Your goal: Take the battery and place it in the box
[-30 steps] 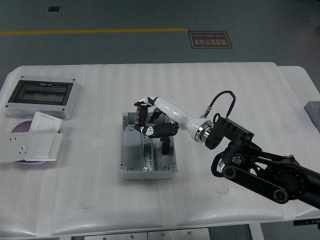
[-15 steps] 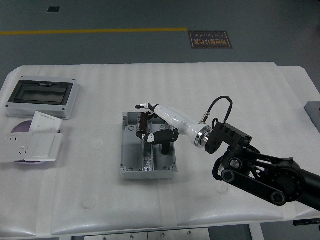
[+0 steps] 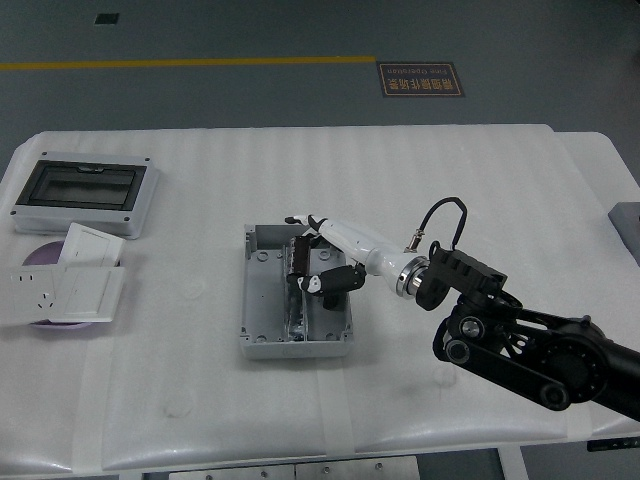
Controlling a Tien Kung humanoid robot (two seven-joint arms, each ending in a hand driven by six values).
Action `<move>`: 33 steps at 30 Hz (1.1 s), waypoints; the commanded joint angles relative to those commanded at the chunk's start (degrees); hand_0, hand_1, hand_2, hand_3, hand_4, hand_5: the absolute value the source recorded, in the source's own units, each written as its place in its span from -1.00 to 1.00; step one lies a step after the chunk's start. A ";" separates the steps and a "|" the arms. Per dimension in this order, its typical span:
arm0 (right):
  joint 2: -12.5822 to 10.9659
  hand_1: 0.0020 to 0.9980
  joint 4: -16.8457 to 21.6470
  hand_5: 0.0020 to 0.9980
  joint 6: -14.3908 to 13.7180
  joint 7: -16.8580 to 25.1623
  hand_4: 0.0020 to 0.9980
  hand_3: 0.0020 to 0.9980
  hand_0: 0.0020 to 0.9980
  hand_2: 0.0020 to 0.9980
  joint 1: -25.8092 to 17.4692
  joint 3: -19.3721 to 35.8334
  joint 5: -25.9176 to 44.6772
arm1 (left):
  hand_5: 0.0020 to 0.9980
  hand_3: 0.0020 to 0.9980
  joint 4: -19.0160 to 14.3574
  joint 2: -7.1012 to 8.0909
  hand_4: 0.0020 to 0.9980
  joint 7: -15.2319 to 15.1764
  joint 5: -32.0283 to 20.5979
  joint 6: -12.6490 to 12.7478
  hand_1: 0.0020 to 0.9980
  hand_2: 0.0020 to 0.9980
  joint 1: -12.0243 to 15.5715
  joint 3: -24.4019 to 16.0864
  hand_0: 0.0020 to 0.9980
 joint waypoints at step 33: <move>-6.21 0.51 -5.40 -0.19 -4.46 8.96 0.78 0.95 0.60 0.66 -3.42 26.98 11.75 | -1.00 0.15 0.02 -0.14 -0.31 0.18 0.38 0.02 0.17 0.00 -0.12 -0.59 0.30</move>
